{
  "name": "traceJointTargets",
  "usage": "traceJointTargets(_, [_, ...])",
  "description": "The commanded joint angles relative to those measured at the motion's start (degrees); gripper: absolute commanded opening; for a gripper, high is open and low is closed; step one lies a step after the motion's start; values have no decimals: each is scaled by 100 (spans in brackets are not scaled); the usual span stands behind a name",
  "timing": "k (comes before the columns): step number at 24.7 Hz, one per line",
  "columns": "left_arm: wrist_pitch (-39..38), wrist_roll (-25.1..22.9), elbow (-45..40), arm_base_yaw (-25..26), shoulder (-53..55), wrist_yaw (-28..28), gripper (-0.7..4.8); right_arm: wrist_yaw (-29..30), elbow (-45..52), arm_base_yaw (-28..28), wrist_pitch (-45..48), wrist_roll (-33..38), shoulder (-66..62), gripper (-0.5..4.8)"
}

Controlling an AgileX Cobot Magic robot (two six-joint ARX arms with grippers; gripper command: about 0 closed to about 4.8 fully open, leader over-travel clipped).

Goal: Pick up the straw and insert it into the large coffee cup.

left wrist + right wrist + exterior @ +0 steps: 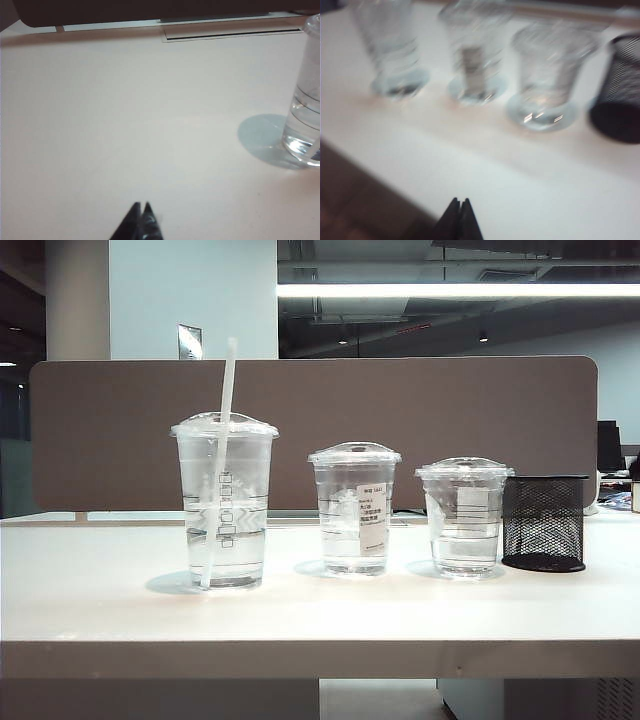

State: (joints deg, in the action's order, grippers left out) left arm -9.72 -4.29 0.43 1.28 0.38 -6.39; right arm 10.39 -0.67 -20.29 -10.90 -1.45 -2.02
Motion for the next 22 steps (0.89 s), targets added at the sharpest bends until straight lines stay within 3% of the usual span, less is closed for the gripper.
traceJointTargets(1, [-11,-17,9,-4,2,-13,-2,-15,-35,623,107,17,199,0])
traceJointTargets(8, [-11,-17,9,-4,2,-24,-2,-57,-37,1687,-28,17,201,0])
traceJointTargets(12, [-11,-17,9,-4,2,-24,-2,-557,-33,1757,-74,20,201,0])
traceJointTargets(22, [-11,-17,9,-4,2,-24,-2,-562,-33,1751,-85,20,201,0])
